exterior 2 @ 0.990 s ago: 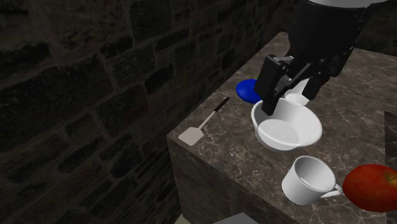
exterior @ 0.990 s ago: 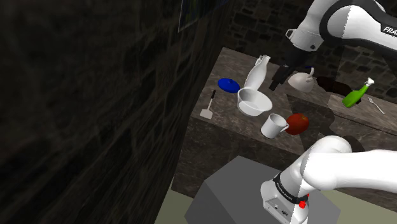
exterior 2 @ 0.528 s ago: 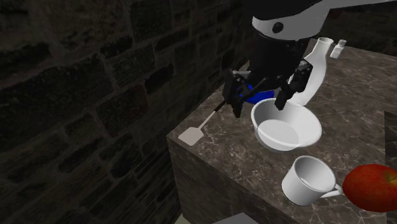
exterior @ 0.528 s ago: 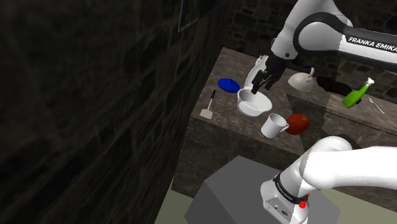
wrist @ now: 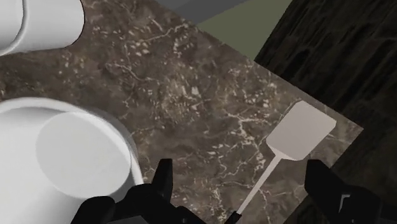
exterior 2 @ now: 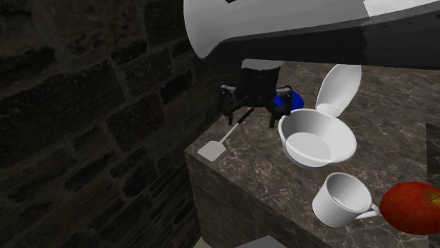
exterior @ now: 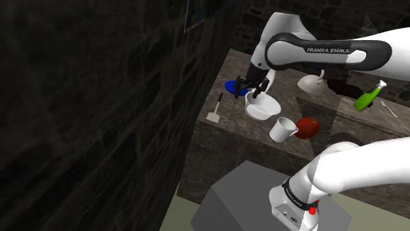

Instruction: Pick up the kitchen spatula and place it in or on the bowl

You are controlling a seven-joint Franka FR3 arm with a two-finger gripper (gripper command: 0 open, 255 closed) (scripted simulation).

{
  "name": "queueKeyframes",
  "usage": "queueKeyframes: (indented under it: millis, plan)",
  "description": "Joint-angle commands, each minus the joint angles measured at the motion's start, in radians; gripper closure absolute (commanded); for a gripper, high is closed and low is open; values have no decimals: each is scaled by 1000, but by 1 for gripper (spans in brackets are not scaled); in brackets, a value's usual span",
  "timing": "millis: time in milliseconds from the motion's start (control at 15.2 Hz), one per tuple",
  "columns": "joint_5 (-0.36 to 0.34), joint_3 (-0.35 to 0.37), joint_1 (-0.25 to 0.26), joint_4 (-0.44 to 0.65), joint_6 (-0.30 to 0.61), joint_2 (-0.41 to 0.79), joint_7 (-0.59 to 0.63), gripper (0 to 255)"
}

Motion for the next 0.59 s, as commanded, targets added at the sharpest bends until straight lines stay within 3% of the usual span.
queueKeyframes:
  millis: [0, 528]
  plan:
    - [-1, 29, -20, 25, 64, 85, 98, 0]
    - [-71, 94, -89, 163, 243, 400, 471, 0]
